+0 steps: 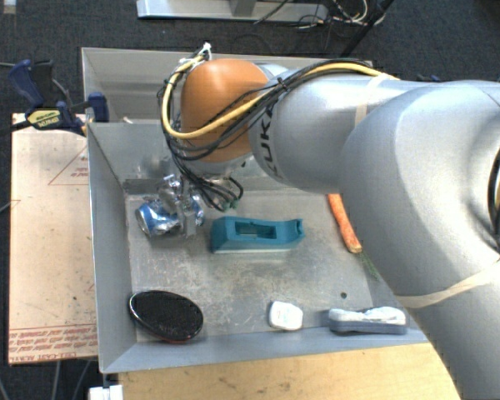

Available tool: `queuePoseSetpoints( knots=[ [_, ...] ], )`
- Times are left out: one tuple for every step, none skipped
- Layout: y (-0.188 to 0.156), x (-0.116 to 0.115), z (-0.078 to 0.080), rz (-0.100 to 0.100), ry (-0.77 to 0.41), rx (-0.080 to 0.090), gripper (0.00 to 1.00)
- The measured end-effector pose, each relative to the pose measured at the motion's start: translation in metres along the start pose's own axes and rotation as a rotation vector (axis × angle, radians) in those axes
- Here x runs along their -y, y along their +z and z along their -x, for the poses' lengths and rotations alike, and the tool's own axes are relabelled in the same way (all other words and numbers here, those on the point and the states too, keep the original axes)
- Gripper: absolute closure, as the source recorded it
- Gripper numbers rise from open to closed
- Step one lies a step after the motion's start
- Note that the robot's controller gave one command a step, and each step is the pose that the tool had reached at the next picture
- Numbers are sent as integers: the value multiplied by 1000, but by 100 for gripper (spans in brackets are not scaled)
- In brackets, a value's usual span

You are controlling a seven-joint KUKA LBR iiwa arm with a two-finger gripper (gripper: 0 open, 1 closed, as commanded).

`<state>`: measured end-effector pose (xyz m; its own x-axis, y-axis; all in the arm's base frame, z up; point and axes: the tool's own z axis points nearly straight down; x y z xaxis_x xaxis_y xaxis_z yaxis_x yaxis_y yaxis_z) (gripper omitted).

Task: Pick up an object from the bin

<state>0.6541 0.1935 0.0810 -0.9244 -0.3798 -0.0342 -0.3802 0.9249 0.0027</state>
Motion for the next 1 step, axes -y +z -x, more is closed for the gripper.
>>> queuePoseSetpoints(
  knots=[
    [0,0,0,0,0,0,100]
  ],
)
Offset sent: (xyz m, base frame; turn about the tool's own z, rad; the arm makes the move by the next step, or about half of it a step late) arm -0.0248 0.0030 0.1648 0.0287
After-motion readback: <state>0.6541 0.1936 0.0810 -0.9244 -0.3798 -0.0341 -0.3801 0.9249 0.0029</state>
